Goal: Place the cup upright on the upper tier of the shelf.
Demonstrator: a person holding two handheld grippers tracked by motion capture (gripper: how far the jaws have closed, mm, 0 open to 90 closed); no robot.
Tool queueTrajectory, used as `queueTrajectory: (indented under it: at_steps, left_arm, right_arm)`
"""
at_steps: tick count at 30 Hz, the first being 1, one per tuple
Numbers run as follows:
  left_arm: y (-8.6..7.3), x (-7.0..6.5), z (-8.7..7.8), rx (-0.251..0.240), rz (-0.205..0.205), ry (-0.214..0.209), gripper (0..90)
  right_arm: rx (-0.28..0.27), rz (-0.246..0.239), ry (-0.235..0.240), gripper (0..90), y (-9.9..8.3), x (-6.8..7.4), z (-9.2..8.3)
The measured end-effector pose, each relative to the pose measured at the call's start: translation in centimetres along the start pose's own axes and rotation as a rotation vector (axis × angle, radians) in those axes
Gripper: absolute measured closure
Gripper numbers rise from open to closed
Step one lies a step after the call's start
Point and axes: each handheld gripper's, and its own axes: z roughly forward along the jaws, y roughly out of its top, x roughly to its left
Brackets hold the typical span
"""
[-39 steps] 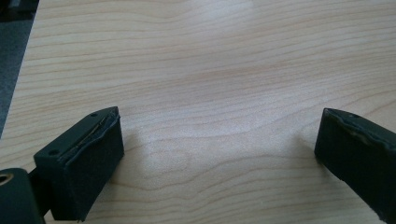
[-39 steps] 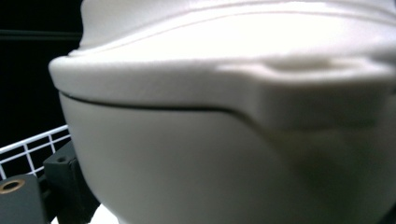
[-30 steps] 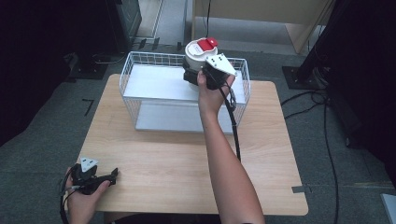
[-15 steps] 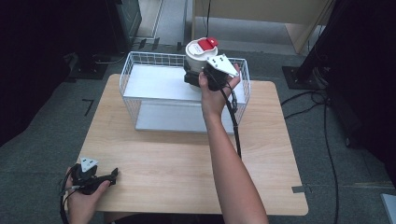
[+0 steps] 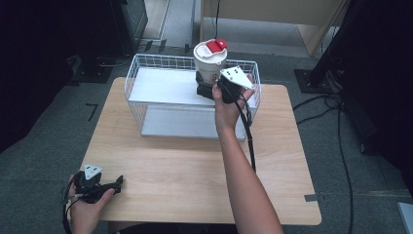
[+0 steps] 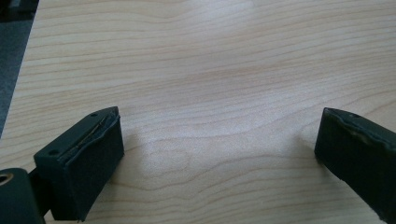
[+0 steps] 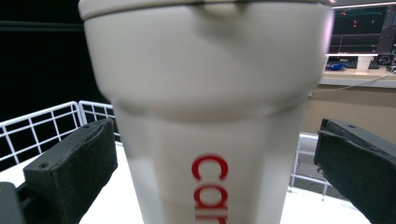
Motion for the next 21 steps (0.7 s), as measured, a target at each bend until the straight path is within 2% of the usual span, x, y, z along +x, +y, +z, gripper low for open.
queueTrajectory:
  at_steps: [9, 21]
  left_arm:
    - [0.0, 0.0, 0.0, 0.0, 0.0, 0.0, 1.6]
    - [0.0, 0.0, 0.0, 0.0, 0.003, 0.001, 1.6]
  right_arm:
    - [-0.004, 0.001, -0.004, 0.0, -1.0, -0.4, -2.3]
    - [-0.002, -0.007, 0.013, 0.0, -2.4, -0.6, -4.6]
